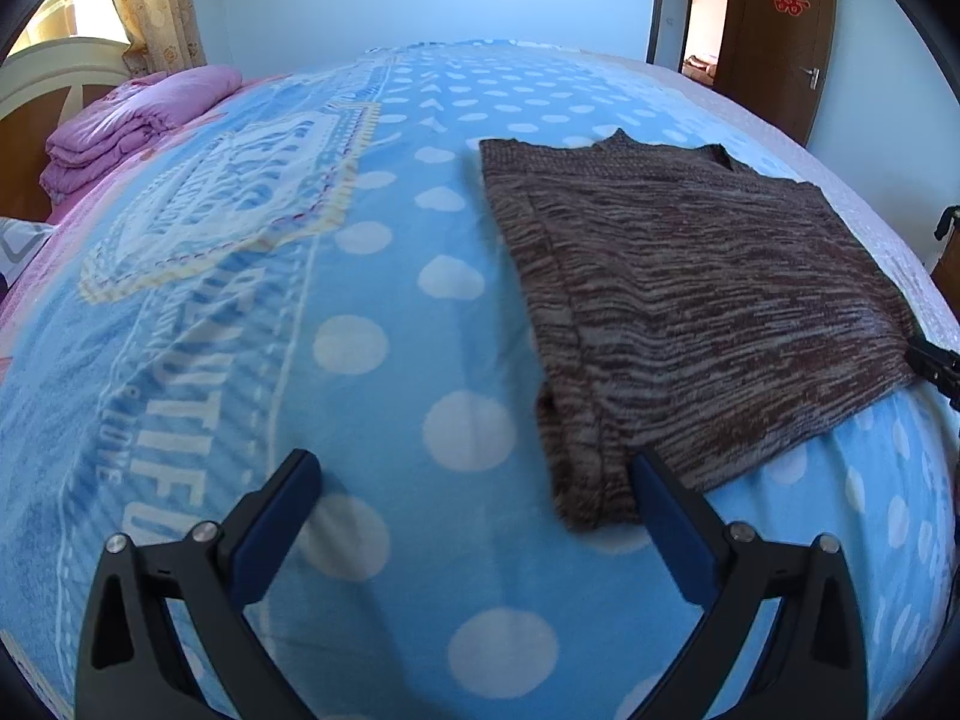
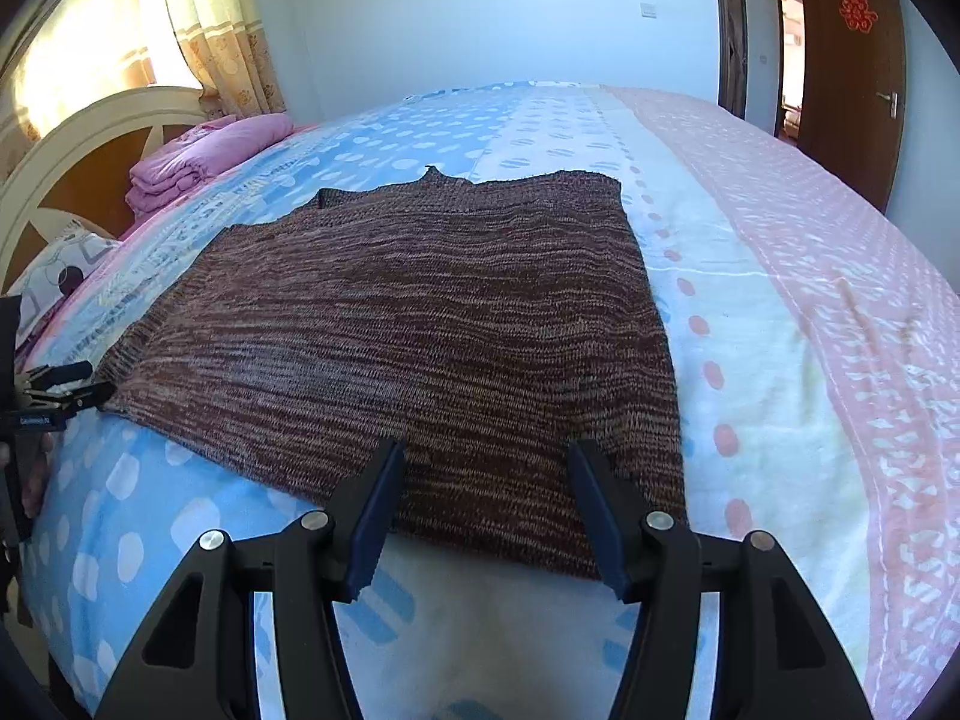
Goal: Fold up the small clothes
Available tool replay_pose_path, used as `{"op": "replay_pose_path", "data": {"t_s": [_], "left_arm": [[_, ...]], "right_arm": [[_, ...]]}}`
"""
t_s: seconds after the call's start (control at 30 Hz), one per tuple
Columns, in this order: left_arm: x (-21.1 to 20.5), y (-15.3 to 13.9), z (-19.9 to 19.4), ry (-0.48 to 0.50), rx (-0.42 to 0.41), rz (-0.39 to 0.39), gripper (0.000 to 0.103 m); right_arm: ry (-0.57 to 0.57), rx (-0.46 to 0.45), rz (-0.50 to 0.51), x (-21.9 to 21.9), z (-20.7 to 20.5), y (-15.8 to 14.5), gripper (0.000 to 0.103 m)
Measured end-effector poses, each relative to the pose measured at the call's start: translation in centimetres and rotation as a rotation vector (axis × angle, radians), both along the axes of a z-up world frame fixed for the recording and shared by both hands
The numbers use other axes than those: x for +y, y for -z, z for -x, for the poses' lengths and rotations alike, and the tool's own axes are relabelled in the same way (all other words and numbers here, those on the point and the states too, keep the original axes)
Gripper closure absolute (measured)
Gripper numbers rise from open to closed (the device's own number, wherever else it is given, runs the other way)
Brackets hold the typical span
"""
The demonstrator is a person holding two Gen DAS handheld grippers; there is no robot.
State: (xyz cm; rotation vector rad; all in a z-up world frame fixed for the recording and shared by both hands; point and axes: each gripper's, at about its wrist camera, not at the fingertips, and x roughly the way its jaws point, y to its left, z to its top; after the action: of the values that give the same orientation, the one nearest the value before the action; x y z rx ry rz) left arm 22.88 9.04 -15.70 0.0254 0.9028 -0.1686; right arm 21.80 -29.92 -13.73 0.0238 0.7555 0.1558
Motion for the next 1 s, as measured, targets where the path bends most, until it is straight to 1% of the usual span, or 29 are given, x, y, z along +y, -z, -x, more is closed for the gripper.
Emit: {"op": "replay_pose_path", "data": {"t_s": [0.1,0.17,0.27,0.4,0.47,0.53,0.67,0.77,0.9,1.0], "left_arm": [[0.1,0.0,0.1,-0.008,-0.002,0.001,0.000],[0.0,0.0,0.2,-0.013,-0.005,-0.011,0.000],[0.4,0.0,0.7,-0.022,-0.012,-0.007,0.000],[0.9,-0.1,1.4,-0.034,-0.030,0.007,0.000],[1.3,-0.3,1.7,-0.054,-0.042,0.012,0.000],[2.1,-0.3,1.8,-0.092,-0.032,0.013,0.000],[3.9,-0.9,1.8,-0.138,-0.030,0.065,0.000],[4.8,-1.7,1.2,-0.173,-0.065,0.036,0.000],[5.0,-1.7,-0.2,-0.193,-0.056,0.012,0.000],[4.6,-1.7,-1.0,-0.193,-0.060,-0.024,0.000]], "right_arm": [[-0.008,0.008,-0.018,-0.2,-0.2,0.2,0.040],[-0.014,0.011,-0.010,-0.1,-0.3,0.1,0.038],[-0.016,0.008,0.008,0.2,0.0,0.1,0.037],[-0.012,0.000,0.000,0.0,0.2,0.0,0.038],[-0.005,0.000,0.021,0.3,0.4,-0.1,0.038],[-0.005,0.000,0.046,0.6,0.7,0.0,0.038],[0.019,-0.014,0.089,1.5,1.7,-0.7,0.038],[-0.033,-0.040,0.082,3.3,2.4,-1.4,0.038],[-0.132,-0.059,0.144,7.4,2.5,-1.8,0.038],[-0.199,-0.065,0.174,10.3,2.4,-1.9,0.038]]}}
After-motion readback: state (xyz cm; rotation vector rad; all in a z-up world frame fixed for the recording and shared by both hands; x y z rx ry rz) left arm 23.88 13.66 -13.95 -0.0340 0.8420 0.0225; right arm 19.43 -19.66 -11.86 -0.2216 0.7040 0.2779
